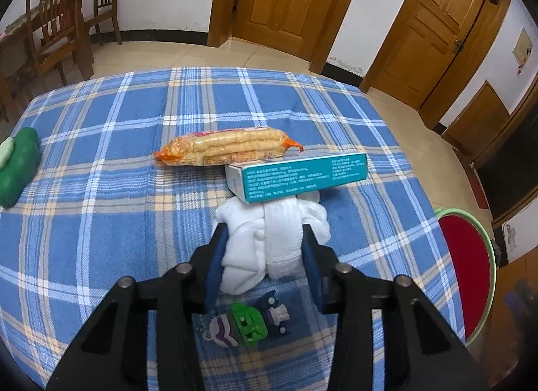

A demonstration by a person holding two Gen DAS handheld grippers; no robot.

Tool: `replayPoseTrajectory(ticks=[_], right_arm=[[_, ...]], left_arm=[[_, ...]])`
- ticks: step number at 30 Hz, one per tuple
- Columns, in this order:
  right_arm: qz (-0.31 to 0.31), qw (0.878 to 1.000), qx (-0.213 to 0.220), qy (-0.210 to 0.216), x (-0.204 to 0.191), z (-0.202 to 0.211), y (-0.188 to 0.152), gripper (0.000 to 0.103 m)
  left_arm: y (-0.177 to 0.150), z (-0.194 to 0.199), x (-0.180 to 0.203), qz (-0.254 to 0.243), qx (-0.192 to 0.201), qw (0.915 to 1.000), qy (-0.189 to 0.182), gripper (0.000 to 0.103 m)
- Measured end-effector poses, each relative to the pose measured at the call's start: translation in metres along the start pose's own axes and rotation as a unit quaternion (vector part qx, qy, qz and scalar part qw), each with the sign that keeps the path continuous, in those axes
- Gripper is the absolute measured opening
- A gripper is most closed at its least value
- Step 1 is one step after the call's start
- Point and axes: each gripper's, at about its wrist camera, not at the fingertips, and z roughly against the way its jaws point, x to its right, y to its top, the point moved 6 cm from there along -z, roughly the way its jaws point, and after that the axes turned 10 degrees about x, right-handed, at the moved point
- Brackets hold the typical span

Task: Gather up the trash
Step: 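Move the left tool back to the table and grasp the white socks, then lift the white socks with the left tool while the right tool reaches the toy figure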

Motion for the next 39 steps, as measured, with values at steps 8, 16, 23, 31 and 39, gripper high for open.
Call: replayPoseTrajectory(ticks=[8,16,23,31,39], right_arm=[[0.023,1.0,-0.004,0.019,-0.024,0.001,-0.003,0.085],[0.053,0.997,-0.013,0.054,-0.065,0.002,-0.011,0.085],[0.084,0.991,-0.028,0.096,-0.112,0.001,-0.025,0.085],[0.128,0.981,-0.055,0.134,-0.173,-0.007,-0.056,0.085],[0.183,0.966,-0.085,0.163,-0.232,-0.02,-0.097,0.085]], left_arm=[[0.0,0.025,-0.001,0.015,0.013,0.9993,-0.03,0.03],[-0.002,0.071,-0.026,0.039,0.04,0.9983,-0.018,0.03],[-0.006,0.102,-0.058,0.052,0.066,0.9964,0.015,0.03],[-0.022,0.126,-0.098,0.081,0.079,0.9924,0.049,0.03],[-0.034,0.14,-0.129,0.104,0.091,0.9875,0.076,0.03]])
